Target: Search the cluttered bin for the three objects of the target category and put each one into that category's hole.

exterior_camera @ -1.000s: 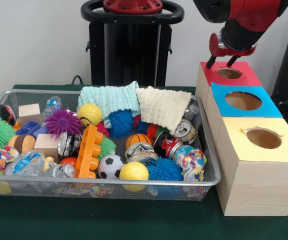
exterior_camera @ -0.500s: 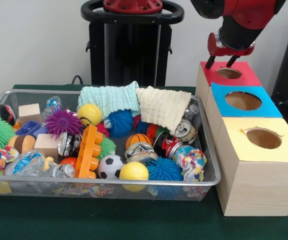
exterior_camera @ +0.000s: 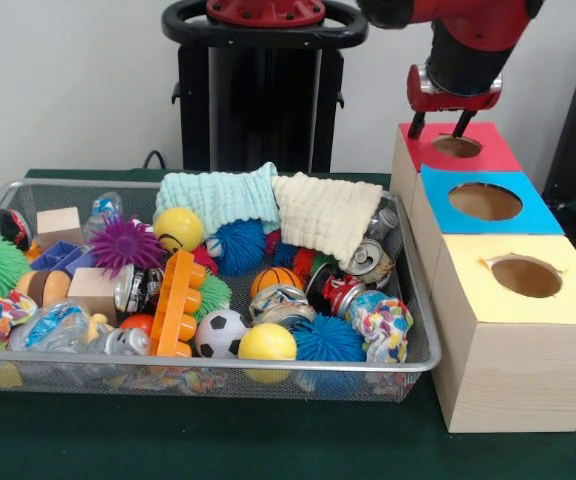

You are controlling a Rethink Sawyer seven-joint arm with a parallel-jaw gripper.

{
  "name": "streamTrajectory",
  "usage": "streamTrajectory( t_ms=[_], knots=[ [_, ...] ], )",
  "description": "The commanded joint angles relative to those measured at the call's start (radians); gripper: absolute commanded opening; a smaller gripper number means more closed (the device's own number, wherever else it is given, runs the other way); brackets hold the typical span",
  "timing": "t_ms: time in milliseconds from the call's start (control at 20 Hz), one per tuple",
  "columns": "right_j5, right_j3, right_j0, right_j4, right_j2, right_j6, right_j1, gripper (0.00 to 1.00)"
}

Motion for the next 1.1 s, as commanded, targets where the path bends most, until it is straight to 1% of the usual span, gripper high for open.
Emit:
streamTrajectory(
  t_ms=[50, 250, 500, 600, 850, 1000, 1100],
  knots=[
    [-0.82, -0.115, -0.163, -0.197, -0.05, 0.108, 0.142, 1.0],
    [-0.822, -0.09, -0.205, -0.197, -0.019, 0.091, 0.113, 1.0],
    [-0.767, -0.046, -0.302, -0.189, 0.077, 0.024, 0.081, 1.0],
    [-0.744, -0.041, -0.327, -0.189, 0.104, 0.013, 0.073, 1.0],
    [-0.703, -0.04, -0.365, -0.199, 0.146, -0.008, 0.06, 1.0],
    [-0.689, -0.021, -0.425, -0.194, 0.215, -0.04, 0.053, 1.0],
    [-0.675, -0.014, -0.451, -0.188, 0.244, -0.045, 0.052, 1.0]
  ],
)
